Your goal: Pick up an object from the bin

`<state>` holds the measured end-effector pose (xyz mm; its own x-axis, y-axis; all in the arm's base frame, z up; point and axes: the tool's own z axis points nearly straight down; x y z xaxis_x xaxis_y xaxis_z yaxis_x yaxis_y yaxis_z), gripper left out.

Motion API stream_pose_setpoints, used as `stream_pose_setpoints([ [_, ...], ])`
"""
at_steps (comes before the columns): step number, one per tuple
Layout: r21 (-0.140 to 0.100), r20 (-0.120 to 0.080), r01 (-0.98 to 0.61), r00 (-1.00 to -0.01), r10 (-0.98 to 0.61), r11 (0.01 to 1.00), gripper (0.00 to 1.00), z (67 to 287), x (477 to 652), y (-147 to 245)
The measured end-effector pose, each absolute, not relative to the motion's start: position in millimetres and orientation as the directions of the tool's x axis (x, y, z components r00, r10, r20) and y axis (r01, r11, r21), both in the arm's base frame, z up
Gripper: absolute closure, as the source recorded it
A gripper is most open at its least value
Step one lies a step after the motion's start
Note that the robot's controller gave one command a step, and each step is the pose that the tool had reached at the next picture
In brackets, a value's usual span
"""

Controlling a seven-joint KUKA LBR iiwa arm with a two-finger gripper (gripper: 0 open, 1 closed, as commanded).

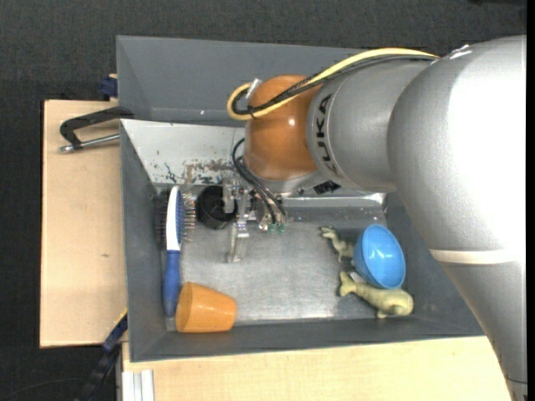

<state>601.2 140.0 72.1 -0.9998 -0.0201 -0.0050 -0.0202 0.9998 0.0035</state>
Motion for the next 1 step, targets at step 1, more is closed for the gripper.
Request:
stream_pose_setpoints([
  [1,0.006,-0.021,-0.018,-1.0,-0.018,1.0,1.0,78.2,606.2,140.2],
])
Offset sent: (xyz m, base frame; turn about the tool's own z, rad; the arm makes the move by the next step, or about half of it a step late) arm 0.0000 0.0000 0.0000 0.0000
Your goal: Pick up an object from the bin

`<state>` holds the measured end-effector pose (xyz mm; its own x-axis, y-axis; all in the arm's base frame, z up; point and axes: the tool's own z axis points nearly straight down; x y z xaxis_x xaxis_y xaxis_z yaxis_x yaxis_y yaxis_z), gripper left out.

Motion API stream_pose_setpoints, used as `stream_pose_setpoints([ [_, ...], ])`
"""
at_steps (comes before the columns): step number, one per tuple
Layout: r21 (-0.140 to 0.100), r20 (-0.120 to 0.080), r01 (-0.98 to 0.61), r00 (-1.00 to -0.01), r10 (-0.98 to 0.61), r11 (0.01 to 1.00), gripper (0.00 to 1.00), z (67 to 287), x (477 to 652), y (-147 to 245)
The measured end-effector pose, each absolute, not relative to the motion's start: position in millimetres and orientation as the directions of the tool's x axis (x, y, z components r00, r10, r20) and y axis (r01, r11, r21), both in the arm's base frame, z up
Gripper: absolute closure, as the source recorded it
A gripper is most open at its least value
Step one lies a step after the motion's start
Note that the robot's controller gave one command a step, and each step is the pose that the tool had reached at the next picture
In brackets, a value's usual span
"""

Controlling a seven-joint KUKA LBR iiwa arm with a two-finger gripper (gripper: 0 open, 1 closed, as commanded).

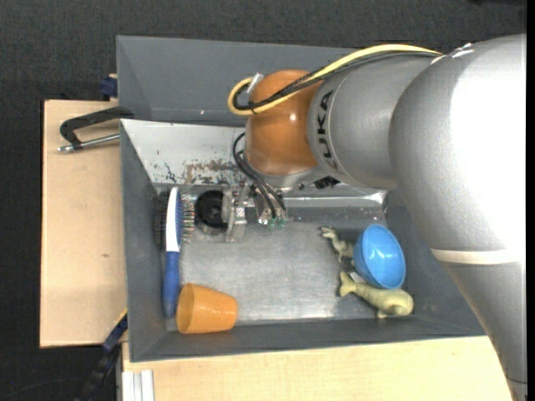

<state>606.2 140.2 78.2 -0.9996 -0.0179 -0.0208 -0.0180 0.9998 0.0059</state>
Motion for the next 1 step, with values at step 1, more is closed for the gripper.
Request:
stream_pose_setpoints([
  [1,0.002,0.001,-0.02,-1.0,-0.02,1.0,0.0,70.7,599.7,139.8],
])
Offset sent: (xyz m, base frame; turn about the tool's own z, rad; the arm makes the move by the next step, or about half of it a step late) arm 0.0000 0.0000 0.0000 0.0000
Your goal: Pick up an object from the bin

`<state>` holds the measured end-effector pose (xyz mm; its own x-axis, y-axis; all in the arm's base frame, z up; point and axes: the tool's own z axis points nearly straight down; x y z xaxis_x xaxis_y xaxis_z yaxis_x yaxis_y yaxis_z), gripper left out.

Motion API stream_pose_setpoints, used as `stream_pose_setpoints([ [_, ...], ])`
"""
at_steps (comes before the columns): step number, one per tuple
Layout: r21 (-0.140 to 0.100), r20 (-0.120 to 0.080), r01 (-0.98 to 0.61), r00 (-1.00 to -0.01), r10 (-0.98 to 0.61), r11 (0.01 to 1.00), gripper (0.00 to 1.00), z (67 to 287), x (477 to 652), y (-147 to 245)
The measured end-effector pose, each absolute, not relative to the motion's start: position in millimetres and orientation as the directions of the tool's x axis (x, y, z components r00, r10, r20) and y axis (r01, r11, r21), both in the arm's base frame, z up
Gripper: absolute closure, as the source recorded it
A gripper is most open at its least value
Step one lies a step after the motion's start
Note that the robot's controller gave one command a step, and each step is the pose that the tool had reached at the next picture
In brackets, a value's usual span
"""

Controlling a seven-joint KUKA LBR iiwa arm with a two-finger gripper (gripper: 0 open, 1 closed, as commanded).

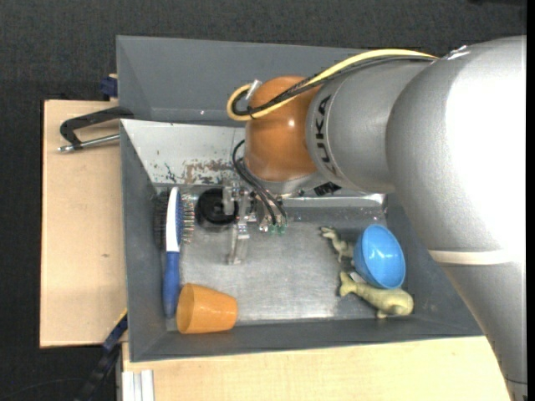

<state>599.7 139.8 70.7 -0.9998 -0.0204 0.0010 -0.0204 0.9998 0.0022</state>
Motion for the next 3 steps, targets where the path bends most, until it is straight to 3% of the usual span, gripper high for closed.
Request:
stream_pose_setpoints([
  [1,0.003,-0.018,-0.018,-1.0,-0.018,1.0,1.0,77.9,605.7,139.2],
  [2,0.002,-0.026,-0.041,-0.999,-0.041,0.999,1.0,79.4,602.4,139.4],
  [3,-0.003,-0.021,-0.061,-0.998,-0.061,0.998,1.0,79.0,604.7,141.9],
])
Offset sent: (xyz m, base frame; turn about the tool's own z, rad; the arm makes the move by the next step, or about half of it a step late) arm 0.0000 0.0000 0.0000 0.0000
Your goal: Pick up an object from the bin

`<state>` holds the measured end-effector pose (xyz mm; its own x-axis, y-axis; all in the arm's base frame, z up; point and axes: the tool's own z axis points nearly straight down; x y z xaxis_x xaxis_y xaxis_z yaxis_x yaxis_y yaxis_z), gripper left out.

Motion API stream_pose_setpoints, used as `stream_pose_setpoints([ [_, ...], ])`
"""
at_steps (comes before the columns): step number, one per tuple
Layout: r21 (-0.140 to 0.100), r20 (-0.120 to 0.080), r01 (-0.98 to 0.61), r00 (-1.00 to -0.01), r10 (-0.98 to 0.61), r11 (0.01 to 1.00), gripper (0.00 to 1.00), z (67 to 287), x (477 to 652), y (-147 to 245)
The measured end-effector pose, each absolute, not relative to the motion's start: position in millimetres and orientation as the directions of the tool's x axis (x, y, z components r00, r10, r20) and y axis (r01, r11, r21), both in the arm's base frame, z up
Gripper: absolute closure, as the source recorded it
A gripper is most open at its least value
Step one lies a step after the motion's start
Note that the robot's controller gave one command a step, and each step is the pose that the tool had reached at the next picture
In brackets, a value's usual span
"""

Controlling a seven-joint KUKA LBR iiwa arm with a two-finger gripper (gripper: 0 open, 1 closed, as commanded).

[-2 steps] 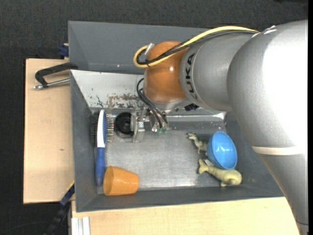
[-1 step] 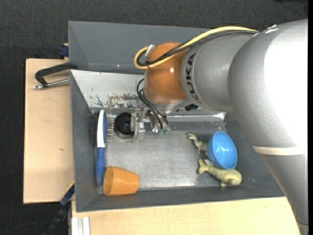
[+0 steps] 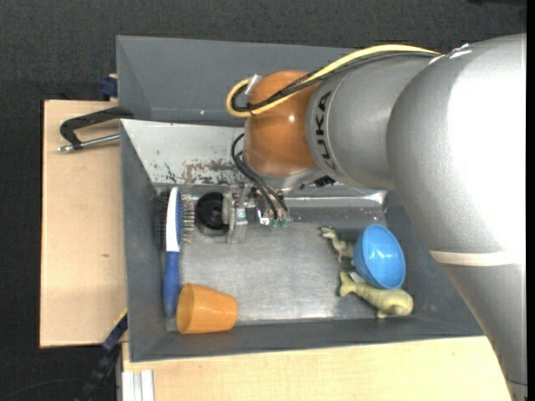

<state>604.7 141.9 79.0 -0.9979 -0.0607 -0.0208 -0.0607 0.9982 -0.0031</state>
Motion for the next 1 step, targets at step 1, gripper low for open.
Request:
stream_pose_setpoints([
  [1,0.003,-0.016,-0.13,-0.991,-0.13,0.991,1.0,217.8,592.9,155.6],
])
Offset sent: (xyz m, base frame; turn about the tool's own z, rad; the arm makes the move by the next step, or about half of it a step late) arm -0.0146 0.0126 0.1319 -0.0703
